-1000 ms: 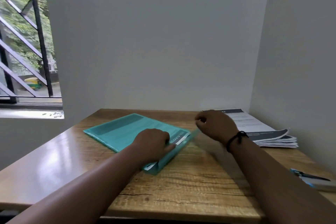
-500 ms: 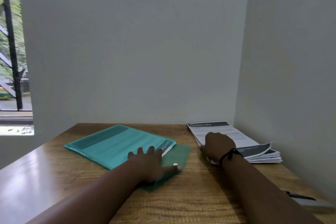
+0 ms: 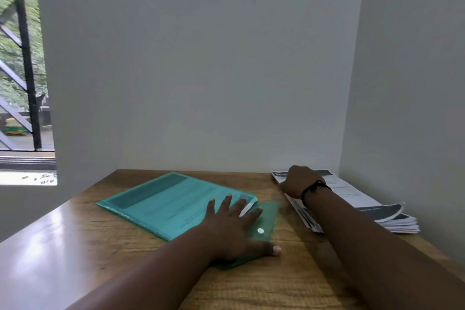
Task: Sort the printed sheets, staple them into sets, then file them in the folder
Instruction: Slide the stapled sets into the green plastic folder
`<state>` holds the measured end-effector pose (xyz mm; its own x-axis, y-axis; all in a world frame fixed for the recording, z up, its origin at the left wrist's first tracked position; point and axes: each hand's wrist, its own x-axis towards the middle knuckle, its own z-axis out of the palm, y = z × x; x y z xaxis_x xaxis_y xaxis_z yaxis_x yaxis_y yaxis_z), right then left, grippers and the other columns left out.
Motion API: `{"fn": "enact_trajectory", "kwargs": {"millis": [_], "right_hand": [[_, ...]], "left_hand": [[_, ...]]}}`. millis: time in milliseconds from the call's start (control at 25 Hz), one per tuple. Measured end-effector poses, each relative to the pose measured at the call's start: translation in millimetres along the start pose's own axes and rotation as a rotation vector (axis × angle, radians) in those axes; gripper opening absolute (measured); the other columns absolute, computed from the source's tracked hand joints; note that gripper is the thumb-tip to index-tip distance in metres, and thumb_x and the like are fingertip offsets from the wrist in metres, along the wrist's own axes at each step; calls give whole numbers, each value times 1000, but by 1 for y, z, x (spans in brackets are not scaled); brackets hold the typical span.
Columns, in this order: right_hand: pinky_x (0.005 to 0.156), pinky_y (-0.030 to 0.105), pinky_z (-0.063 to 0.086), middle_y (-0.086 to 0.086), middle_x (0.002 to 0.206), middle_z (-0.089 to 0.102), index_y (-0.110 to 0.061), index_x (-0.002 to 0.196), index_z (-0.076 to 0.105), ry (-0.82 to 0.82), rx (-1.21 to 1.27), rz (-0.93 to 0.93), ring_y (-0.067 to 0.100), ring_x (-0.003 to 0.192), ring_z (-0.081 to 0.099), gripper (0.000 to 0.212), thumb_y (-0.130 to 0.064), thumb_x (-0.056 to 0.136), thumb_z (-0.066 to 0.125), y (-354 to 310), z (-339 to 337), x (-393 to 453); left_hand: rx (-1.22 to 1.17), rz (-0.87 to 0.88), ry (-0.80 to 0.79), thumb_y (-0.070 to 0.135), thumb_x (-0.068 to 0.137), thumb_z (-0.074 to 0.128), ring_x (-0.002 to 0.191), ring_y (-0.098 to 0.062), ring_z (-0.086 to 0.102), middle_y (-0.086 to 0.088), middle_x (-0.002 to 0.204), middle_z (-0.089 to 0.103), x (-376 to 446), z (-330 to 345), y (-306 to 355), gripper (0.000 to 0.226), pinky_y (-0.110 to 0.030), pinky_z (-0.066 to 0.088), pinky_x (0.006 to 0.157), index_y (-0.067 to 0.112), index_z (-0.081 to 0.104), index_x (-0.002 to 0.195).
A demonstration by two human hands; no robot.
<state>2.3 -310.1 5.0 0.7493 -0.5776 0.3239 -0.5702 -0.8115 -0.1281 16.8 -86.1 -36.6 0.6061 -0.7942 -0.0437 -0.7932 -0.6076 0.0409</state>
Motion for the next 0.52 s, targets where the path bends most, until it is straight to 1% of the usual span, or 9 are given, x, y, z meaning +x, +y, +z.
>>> {"fn": "enact_trajectory", "kwargs": {"millis": [40, 120, 240, 320, 440, 520], "right_hand": [[81, 31, 45, 11, 119, 63, -11, 113, 60, 7, 5, -7, 28, 108, 60, 36, -36, 89, 52, -5, 4, 10], [81, 32, 46, 11, 117, 64, -11, 111, 61, -6, 0, -9, 28, 106, 60, 32, -32, 88, 52, -14, 12, 30], [74, 31, 45, 9, 112, 65, -13, 106, 62, -51, -17, 31, 27, 100, 62, 27, -30, 86, 54, -18, 25, 54], [75, 31, 46, 8, 113, 65, -13, 108, 63, -50, -63, 64, 26, 101, 62, 29, -31, 87, 56, -15, 30, 63], [78, 32, 47, 8, 113, 66, -13, 111, 64, -9, -137, 58, 26, 104, 61, 32, -34, 90, 53, -11, 37, 72], [74, 32, 46, 8, 110, 66, -12, 108, 65, 9, -152, 30, 27, 102, 62, 28, -30, 90, 52, -13, 40, 74]], "left_hand": [[-49, -28, -45, 100, 57, 26, 146, -25, -25, 5, 161, -17, 2, 1, -1, 110, -61, -15, 113, 49, -8, 149], [-110, -78, -97, 102, 52, 29, 146, -25, -25, 7, 161, -18, 6, 5, -3, 118, -61, -15, 113, 47, -9, 149], [-110, -84, -106, 101, 53, 32, 146, -23, -24, 8, 161, -20, 11, 8, -5, 123, -61, -15, 113, 42, -13, 150], [-132, -79, -108, 101, 52, 34, 146, -21, -24, 9, 160, -20, 11, 8, -5, 125, -61, -15, 113, 40, -16, 150], [-150, -71, -112, 100, 53, 35, 146, -20, -24, 10, 160, -19, 13, 8, -7, 126, -60, -15, 113, 39, -19, 149], [-146, -67, -100, 99, 54, 36, 146, -21, -23, 10, 161, -17, 15, 8, -9, 127, -60, -14, 114, 37, -17, 150]]}}
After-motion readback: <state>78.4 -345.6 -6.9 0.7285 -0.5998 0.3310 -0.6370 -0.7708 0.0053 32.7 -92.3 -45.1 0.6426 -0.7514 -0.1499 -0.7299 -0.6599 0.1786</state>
